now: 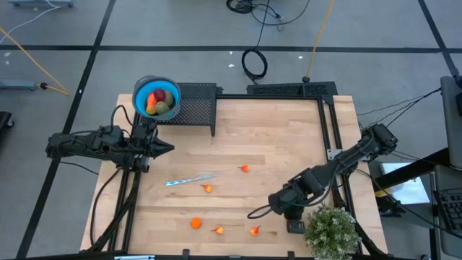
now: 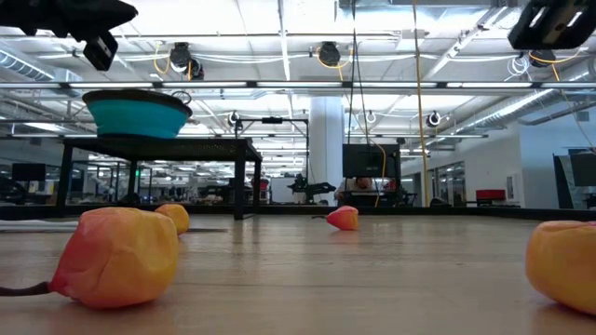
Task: Pick & Place Fruit
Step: Put the pomegranate into the blue strainer bowl on the shelf
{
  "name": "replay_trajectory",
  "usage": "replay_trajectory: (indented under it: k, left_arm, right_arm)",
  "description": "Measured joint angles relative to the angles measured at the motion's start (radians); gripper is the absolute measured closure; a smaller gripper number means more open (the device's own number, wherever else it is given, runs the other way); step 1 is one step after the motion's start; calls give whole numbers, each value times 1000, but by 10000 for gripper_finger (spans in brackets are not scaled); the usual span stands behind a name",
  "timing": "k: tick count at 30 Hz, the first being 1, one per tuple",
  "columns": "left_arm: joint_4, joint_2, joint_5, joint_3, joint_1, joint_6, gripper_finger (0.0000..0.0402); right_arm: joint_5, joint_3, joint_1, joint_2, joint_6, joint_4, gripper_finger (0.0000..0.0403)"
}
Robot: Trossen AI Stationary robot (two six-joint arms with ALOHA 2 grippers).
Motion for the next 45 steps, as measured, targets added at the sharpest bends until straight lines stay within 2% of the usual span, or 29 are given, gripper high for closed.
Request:
replay_trajectory:
  k: [3, 7, 21, 28, 32, 41, 45]
  left_arm:
    - [0, 0, 0, 0, 0, 1, 386]
    - [0, 0, 0, 0, 0, 1, 394]
    - [0, 0, -1, 0, 0, 1, 385]
    - [0, 0, -1, 0, 0, 0, 398]
    - [0, 0, -1, 0, 0, 0, 386]
    - [0, 0, -1, 0, 0, -1, 381]
    - [0, 0, -1, 0, 0, -1, 380]
  right_arm:
    - [0, 0, 0, 0, 29, -42, 397]
    - [0, 0, -2, 0, 70, -56, 366]
    - [0, -7, -2, 0, 177, -56, 183]
    - [-26, -75, -2, 0, 217, -33, 116]
    - [-55, -111, -2, 0, 218, -26, 104]
    - [-76, -179, 1, 0, 243, 140, 107]
    - [-74, -212, 0, 0, 291, 158, 108]
